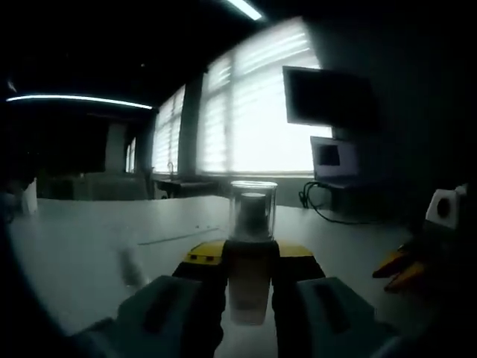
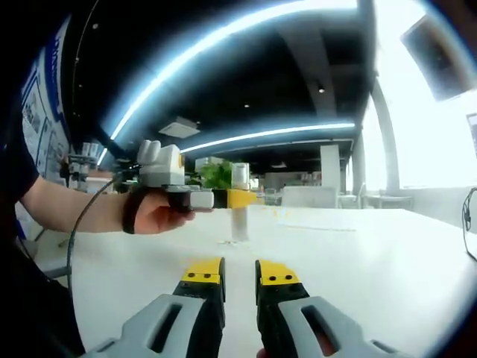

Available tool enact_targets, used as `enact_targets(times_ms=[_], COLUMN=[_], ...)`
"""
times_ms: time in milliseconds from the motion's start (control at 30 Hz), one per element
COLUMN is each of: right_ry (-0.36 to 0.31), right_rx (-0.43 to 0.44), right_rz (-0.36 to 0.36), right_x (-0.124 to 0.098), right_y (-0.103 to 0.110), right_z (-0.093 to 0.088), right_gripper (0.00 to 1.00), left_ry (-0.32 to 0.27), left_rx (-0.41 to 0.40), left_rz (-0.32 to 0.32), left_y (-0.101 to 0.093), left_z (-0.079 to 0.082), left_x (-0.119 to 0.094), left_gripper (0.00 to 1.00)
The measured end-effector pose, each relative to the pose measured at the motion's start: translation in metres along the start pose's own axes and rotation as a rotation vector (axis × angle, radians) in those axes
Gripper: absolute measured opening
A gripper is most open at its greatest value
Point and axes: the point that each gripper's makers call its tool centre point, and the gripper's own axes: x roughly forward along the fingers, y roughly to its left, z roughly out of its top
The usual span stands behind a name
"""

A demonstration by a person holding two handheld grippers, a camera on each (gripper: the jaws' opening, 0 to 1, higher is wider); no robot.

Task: Clamp pump bottle remove cover press pump head put on cover

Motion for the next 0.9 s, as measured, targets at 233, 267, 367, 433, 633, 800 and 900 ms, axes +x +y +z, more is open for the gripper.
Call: enact_targets(times_ms=[233, 267, 367, 433, 633, 800, 900], right_ry=[0.002, 0.003, 0.003, 0.003, 0.005, 0.009, 0.011], right_rx=[-0.002, -0.002, -0.002, -0.002, -0.004, -0.008, -0.008], right_rz=[-0.002, -0.002, -0.002, -0.002, -0.002, -0.003, -0.004], right_x=[0.0, 0.0, 0.0, 0.0, 0.0, 0.001, 0.001], right_y=[0.0, 0.0, 0.0, 0.0, 0.0, 0.0, -0.001], right_z=[-0.001, -0.001, -0.001, -0.001, -0.001, -0.002, -0.002], right_gripper=[0.11, 0.11, 0.11, 0.11, 0.11, 0.11, 0.11], left_ry=[0.003, 0.001, -0.006, -0.007, 0.022, 0.035, 0.015], left_rx=[-0.023, -0.033, -0.049, -0.049, -0.017, 0.004, -0.022], left_rz=[-0.012, -0.013, -0.01, -0.013, -0.036, -0.045, -0.044], left_y=[0.0, -0.001, 0.0, -0.003, -0.009, -0.014, -0.015], left_z=[0.002, 0.001, 0.002, 0.002, 0.006, 0.002, 0.005], left_x=[-0.013, -0.017, -0.026, -0.03, -0.041, -0.052, -0.063], left_gripper=[0.13, 0.13, 0.13, 0.13, 0.13, 0.13, 0.13])
